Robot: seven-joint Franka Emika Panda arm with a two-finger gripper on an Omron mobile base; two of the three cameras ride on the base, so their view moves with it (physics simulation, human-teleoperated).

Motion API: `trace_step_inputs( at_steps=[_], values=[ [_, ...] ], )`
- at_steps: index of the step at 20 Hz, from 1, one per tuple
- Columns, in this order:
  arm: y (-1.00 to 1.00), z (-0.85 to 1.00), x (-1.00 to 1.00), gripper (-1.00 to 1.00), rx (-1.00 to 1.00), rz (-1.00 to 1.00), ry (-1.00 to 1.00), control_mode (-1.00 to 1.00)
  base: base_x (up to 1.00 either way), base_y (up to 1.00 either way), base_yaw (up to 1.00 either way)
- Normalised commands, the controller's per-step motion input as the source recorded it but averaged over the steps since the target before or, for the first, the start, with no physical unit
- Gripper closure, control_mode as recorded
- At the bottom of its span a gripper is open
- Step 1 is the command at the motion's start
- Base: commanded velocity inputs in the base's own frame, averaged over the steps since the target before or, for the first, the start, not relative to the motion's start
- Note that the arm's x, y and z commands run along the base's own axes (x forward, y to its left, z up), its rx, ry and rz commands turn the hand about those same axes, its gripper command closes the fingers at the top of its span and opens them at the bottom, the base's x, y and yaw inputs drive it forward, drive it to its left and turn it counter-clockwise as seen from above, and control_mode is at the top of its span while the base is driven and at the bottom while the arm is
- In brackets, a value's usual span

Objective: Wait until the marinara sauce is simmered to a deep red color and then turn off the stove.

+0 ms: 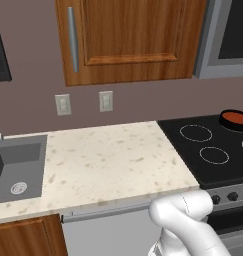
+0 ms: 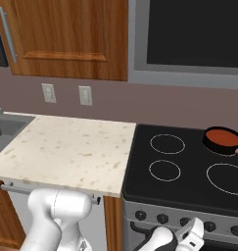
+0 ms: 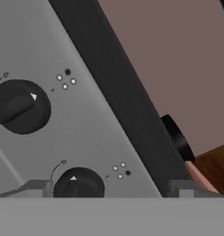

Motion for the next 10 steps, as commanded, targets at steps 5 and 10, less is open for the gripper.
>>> trace_step_inputs(
  at_steps=[5, 10],
  values=[
    [0.03, -0.06, 0.0, -1.0, 0.0, 0.0, -0.01, -1.0, 0.0, 0.0, 0.0],
    [0.08, -0.02, 0.01, -1.0, 0.0, 0.0, 0.0, -1.0, 0.0, 0.0, 0.0]
  ],
)
